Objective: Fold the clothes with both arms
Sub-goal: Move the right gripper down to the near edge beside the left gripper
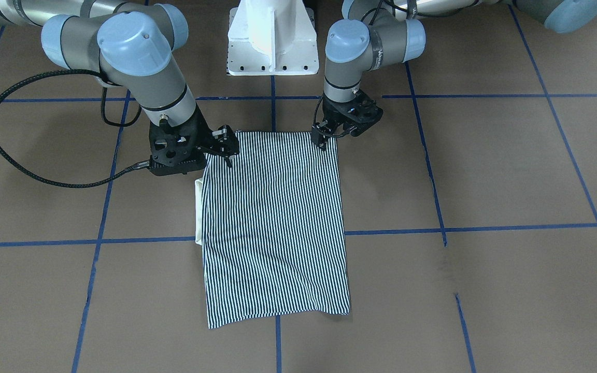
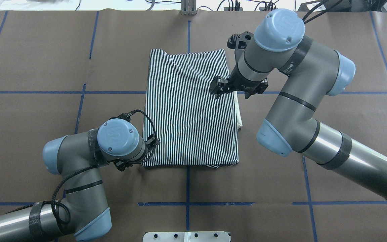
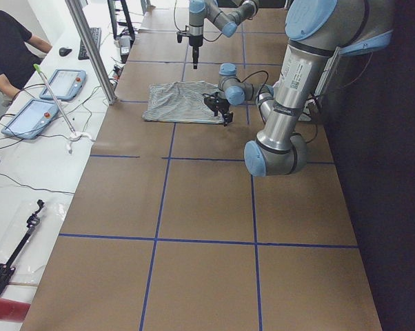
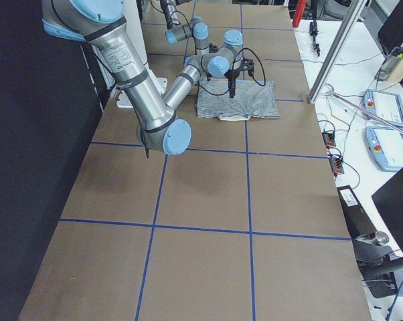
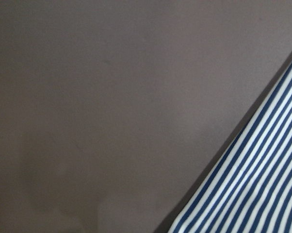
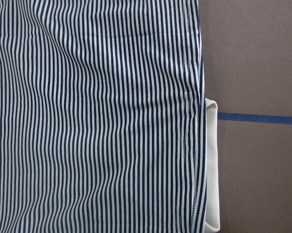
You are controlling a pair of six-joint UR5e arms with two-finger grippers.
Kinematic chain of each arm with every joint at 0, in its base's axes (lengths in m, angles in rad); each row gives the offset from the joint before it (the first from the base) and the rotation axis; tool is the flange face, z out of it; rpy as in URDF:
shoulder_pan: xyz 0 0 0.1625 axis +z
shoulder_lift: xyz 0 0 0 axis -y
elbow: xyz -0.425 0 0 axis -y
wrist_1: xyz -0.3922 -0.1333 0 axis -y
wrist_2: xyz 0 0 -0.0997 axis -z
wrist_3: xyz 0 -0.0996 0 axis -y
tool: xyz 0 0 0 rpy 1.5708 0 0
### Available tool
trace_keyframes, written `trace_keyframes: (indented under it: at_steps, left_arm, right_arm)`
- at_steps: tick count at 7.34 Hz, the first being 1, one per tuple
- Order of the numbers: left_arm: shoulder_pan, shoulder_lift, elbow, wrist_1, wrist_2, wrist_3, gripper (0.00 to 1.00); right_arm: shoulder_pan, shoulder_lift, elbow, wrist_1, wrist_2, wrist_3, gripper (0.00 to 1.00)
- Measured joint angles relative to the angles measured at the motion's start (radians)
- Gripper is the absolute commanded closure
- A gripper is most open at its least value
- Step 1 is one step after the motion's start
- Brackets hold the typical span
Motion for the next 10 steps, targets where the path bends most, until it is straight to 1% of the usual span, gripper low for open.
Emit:
trace_keyframes:
  at_steps: [1,2,3,4,5,6,10]
  left_arm:
    - [0.002,-0.006,0.001,0.0,0.0,-0.001,0.25]
    - [0.005,-0.009,0.003,0.0,0.0,-0.007,0.46]
    - [0.006,-0.011,0.006,0.0,0.001,-0.016,0.63]
    - [0.008,-0.012,0.012,-0.001,0.002,-0.023,0.78]
    - [0.01,-0.014,0.015,-0.001,0.002,-0.026,0.96]
    - [0.01,-0.015,0.015,-0.001,0.002,-0.026,1.0]
    - [0.01,-0.016,0.0,-0.001,-0.002,-0.008,1.0]
  right_arm:
    - [0.001,0.0,0.0,-0.001,0.0,0.0,0.0]
    - [0.002,-0.001,0.0,-0.001,0.0,0.0,0.0]
    - [0.002,-0.002,0.0,-0.001,0.0,0.0,0.0]
    - [0.003,-0.002,-0.001,-0.001,0.0,0.0,0.0]
    - [0.004,-0.002,-0.001,-0.001,0.0,-0.001,0.0]
    - [0.005,-0.002,-0.001,-0.001,0.0,-0.001,0.0]
    - [0.005,-0.006,-0.001,-0.002,0.001,0.014,0.0]
